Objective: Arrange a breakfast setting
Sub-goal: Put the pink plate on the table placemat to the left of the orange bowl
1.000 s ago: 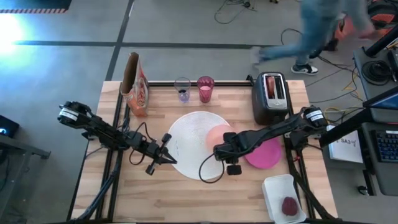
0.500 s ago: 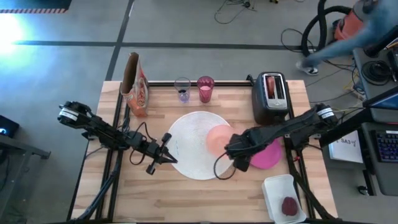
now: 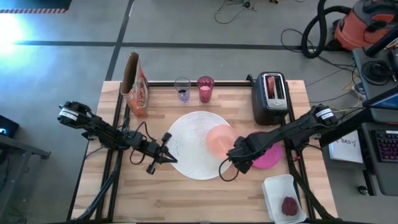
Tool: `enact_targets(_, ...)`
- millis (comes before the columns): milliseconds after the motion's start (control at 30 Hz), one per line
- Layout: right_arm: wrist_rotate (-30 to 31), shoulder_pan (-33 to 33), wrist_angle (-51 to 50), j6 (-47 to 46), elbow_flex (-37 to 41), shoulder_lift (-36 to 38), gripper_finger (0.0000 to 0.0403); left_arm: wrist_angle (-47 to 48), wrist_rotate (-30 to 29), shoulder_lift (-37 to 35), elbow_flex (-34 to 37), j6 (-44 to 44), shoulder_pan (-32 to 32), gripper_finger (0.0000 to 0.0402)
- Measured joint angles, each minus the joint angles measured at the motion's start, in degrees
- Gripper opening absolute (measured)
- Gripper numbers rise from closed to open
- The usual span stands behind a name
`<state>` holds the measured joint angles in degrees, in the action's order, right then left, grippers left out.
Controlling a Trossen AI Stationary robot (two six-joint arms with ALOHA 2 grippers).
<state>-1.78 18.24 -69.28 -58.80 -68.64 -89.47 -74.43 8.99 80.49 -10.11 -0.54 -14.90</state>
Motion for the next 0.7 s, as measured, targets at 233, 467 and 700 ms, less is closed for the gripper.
enact_targets(233,-0.2,0.0,8.4,1.4,5.4,-0.6,0.0188,0.0,0.6,0.0,0.0,-0.3,0.0,0.0001)
enact_targets(467,-0.2,0.0,16.5,0.3,12.7,-0.6,0.0187,0.0,0.6,0.0,0.0,-0.4,0.0,0.0001)
enact_targets(700,-0.2,0.0,21.8,0.3,15.8,-0.6,0.0187,0.0,0.6,0.0,0.0,-0.9,0.0,0.0001)
